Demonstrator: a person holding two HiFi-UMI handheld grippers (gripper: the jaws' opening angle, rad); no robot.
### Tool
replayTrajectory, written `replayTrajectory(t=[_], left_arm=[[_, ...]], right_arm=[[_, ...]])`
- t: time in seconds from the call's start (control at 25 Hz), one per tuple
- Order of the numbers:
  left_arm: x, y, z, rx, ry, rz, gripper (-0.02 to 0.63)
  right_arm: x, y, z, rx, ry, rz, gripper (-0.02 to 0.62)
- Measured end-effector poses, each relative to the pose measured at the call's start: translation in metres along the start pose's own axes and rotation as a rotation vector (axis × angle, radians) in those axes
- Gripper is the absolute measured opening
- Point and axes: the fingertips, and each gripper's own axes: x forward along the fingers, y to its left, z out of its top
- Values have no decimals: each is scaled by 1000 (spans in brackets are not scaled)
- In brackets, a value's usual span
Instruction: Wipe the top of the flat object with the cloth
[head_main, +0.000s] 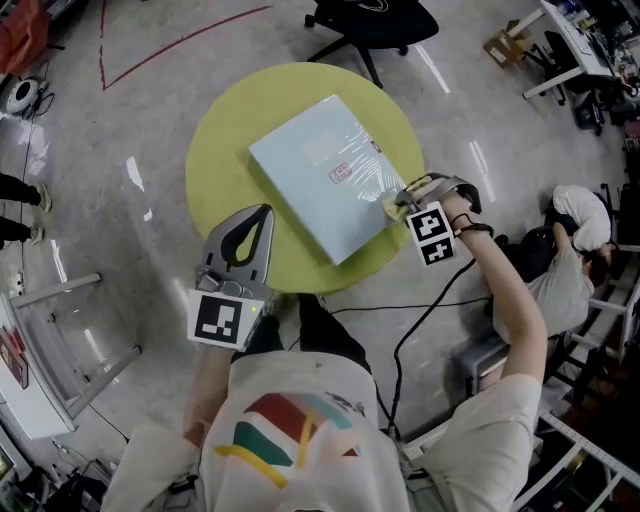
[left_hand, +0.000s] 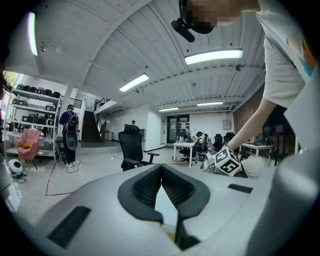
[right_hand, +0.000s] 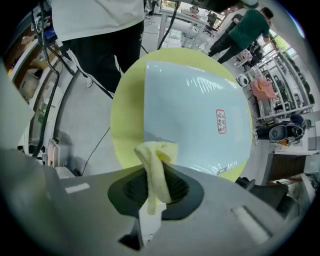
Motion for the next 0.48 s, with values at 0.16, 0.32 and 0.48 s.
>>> replayTrajectory(t=[0.16,0.32,0.48], left_arm=[[1,-3,3,11,-7,-20,15],[1,-7,2,18,-10,-37,15],[1,-16,1,27,-11,-55,15]], right_arm=[[-2,10,0,22,7,-7,26],[-1,18,0,36,18,-9,26],[0,28,-1,45,29,-10,26]])
